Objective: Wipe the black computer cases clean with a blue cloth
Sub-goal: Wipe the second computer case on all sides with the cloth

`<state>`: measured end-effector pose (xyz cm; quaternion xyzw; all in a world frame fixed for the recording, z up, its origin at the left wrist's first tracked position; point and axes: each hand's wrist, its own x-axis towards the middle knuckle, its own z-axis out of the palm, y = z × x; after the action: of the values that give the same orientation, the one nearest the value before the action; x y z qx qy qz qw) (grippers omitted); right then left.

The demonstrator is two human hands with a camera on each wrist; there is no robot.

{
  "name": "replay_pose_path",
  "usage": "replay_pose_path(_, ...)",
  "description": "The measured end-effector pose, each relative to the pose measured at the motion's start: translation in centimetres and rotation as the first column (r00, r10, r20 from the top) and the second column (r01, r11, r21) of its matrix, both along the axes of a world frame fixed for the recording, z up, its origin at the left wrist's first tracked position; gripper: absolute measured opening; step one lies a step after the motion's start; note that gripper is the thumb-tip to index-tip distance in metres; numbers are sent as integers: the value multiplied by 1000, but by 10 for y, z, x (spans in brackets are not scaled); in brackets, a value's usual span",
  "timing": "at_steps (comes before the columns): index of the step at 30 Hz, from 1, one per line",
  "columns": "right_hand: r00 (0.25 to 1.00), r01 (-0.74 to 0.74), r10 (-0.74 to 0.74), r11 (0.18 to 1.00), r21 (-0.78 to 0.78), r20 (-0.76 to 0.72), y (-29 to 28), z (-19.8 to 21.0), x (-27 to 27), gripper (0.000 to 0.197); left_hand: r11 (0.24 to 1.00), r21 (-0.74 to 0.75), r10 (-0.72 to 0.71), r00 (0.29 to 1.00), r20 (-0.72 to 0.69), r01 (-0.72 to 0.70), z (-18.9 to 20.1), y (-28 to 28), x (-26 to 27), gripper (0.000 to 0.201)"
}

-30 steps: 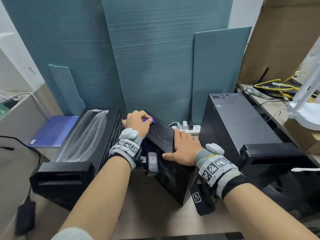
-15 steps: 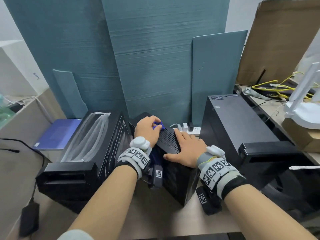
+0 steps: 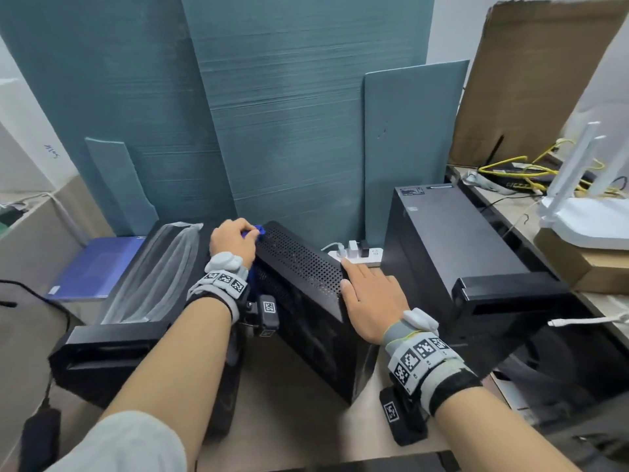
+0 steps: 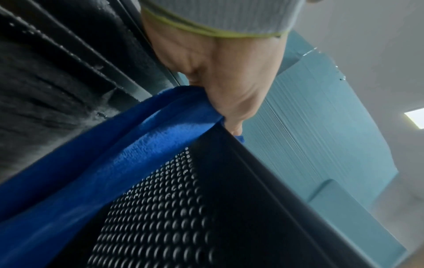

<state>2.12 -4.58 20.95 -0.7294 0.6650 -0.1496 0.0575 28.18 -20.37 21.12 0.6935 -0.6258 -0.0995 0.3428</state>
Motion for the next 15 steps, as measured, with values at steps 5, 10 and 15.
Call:
replay_pose_path(5, 968, -7, 20, 999, -53, 251, 5, -10, -12, 48, 998, -23, 63, 998, -17, -64, 0, -1, -2, 9)
replay_pose_path(10, 893, 116, -15, 973, -199, 450, 3, -24, -11, 44, 988, -97, -115, 991, 76, 122, -5, 48, -37, 10)
replay_pose_path(15, 861, 131, -11, 971, -201, 509, 2, -27, -11, 41, 945, -128, -288, 951, 112, 301, -5, 112, -87, 13)
